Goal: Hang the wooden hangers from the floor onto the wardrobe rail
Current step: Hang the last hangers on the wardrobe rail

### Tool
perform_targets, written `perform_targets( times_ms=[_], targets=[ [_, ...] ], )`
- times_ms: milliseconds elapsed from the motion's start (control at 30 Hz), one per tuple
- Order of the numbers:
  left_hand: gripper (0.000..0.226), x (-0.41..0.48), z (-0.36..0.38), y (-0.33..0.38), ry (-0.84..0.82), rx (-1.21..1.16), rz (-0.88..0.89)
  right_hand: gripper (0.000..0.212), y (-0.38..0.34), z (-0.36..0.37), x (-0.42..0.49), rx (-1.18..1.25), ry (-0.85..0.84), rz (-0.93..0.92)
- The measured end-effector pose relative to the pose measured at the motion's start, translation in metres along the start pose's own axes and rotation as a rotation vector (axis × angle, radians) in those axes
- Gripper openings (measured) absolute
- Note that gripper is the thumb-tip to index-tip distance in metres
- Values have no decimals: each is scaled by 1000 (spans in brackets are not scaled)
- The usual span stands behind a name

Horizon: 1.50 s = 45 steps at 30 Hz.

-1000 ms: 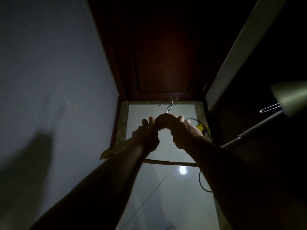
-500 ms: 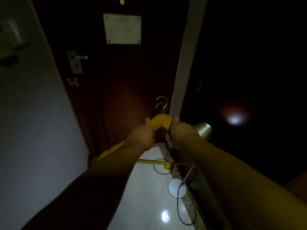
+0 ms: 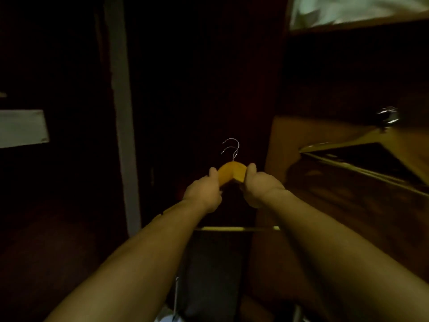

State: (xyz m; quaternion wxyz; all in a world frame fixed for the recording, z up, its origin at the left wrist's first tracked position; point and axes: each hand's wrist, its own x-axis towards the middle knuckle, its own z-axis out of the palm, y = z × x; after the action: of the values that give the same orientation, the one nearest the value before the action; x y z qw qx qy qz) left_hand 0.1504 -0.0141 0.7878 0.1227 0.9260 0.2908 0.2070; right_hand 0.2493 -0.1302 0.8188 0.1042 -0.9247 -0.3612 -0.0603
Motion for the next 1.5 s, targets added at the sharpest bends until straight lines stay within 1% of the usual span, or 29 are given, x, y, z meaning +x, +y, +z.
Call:
perform_targets(
  times_ms=[33, 100, 267, 367, 433, 533, 633, 700, 767, 833, 867, 1033, 1133, 1233, 1500],
  targets=[
    [51, 4, 3, 24, 17, -10, 27, 31, 21, -12, -3, -11, 15, 32],
    [48, 12, 11, 70, 13, -30, 79, 32, 61, -34, -11, -20, 25, 92],
    [45, 23, 29, 178, -10, -62, 222, 48, 159, -82, -34, 35, 62, 236],
    [51, 31, 35, 239, -17, -74, 312, 52, 213, -107, -46, 84, 104, 312],
    [53, 35, 38, 275, -17, -81, 367, 63, 244, -124, -53, 89, 131, 351],
    [47, 39, 44, 322, -15, -114, 421, 84, 283, -145, -61, 82, 173, 396],
    [45, 47, 54, 356, -15, -148, 450, 94, 317, -155, -63, 182, 218, 426],
    [49, 54, 61, 373, -18, -152, 476, 87, 336, -158, -60, 321, 245, 447],
    [51, 63, 67, 385, -26, -145, 501, 66, 350, -160, -55, 411, 251, 476],
    [49, 74, 72, 395, -27, -132, 519, 41, 366, -161, -43, 404, 222, 480],
    [49, 80, 75, 399, -26, -128, 524, 34, 373, -162, -38, 406, 202, 490],
    [50, 114, 93, 410, 12, -151, 576, 35, 395, -174, -21, 542, 140, 540],
    [53, 133, 98, 414, -5, -171, 588, 31, 404, -174, -7, 613, 123, 554],
    [57, 150, 102, 417, -29, -215, 595, 32, 411, -176, 9, 659, 126, 563],
    [48, 200, 104, 430, -40, -305, 616, 32, 426, -183, 53, 564, 142, 545]
  ],
)
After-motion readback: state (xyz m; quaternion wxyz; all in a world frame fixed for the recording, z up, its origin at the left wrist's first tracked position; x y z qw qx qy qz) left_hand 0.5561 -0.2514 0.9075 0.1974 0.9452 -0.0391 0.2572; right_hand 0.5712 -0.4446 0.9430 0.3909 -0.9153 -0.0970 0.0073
